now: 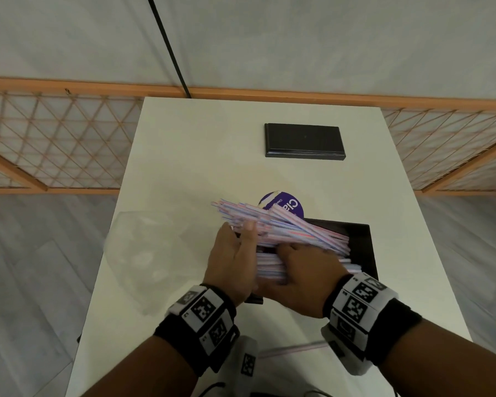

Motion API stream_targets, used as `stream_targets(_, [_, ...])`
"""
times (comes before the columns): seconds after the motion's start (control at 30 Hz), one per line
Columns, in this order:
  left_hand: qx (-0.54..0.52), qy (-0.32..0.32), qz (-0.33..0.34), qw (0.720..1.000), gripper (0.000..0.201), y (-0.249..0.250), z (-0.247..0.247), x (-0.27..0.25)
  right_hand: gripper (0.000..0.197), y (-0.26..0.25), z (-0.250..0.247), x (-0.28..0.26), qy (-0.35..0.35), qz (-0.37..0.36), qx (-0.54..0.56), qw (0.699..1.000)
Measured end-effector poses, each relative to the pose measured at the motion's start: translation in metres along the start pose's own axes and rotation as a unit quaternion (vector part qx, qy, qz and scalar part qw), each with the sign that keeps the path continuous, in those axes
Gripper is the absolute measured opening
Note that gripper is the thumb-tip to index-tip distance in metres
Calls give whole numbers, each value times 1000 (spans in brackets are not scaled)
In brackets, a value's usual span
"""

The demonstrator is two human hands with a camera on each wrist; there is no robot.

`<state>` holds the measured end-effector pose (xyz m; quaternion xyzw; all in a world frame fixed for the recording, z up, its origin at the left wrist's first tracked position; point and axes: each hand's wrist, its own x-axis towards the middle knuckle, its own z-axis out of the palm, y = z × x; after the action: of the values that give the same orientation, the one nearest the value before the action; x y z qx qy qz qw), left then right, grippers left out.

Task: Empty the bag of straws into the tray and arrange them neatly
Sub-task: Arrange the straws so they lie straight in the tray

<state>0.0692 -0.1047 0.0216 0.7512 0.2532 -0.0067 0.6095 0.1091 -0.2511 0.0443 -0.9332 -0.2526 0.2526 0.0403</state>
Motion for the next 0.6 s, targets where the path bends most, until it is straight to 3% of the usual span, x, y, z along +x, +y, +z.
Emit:
stream_targets(0.03, [-7, 0, 1, 1000, 70, 0, 0, 0, 113, -1, 1, 2, 3, -15, 10, 1000])
stream_targets(0.1, [-19, 14, 3, 1000, 62, 2, -4, 0, 104, 3, 2, 4, 9, -30, 47, 998])
stream_targets(0.23, [-13, 49, -21, 998, 43, 7, -9, 0, 56, 25, -1, -9, 44, -46, 118, 991])
stream_targets(0.3, [-24, 55, -28, 998, 42, 8, -8, -1, 63, 35, -6, -19, 67, -16, 67, 995])
stream_targets(0.37, [-21, 52, -39, 998, 44, 7, -4, -2, 82, 41, -5, -23, 44, 29, -7, 999])
stream_targets(0.47, [-10, 36, -49, 998, 45, 7, 1, -3, 111, 35, 2, -18, 1, 45, 2, 999])
stream_targets(0.6, [8, 34, -47, 998, 43, 5, 2, -4, 101, 30, 8, -16, 12, 38, -1, 999])
